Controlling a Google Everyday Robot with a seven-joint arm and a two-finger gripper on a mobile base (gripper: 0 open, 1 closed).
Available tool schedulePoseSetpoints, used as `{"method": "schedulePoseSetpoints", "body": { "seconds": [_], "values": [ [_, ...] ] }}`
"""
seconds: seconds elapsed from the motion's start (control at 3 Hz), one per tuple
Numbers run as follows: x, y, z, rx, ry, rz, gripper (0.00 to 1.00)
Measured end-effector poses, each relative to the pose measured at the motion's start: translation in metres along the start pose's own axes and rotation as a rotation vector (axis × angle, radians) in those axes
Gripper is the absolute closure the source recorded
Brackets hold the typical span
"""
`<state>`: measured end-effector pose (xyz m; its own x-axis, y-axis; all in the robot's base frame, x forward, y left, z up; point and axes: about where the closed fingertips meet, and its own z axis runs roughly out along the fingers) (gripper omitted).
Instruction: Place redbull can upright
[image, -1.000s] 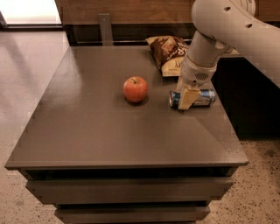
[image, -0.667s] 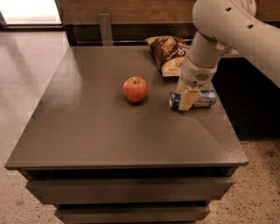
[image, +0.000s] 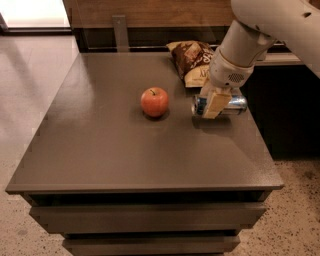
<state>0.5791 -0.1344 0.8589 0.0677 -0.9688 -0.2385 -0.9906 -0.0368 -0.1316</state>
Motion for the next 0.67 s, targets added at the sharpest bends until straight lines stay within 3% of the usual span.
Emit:
{"method": "schedulePoseSetpoints", "body": {
  "seconds": [0.33,0.67],
  "values": [
    [-0.009,-0.004,-0.020,0.013,-0.088,-0.004,1.00],
    [-0.019,-0.005,-0.042,0.018,-0.246,0.009,1.00]
  ]
}}
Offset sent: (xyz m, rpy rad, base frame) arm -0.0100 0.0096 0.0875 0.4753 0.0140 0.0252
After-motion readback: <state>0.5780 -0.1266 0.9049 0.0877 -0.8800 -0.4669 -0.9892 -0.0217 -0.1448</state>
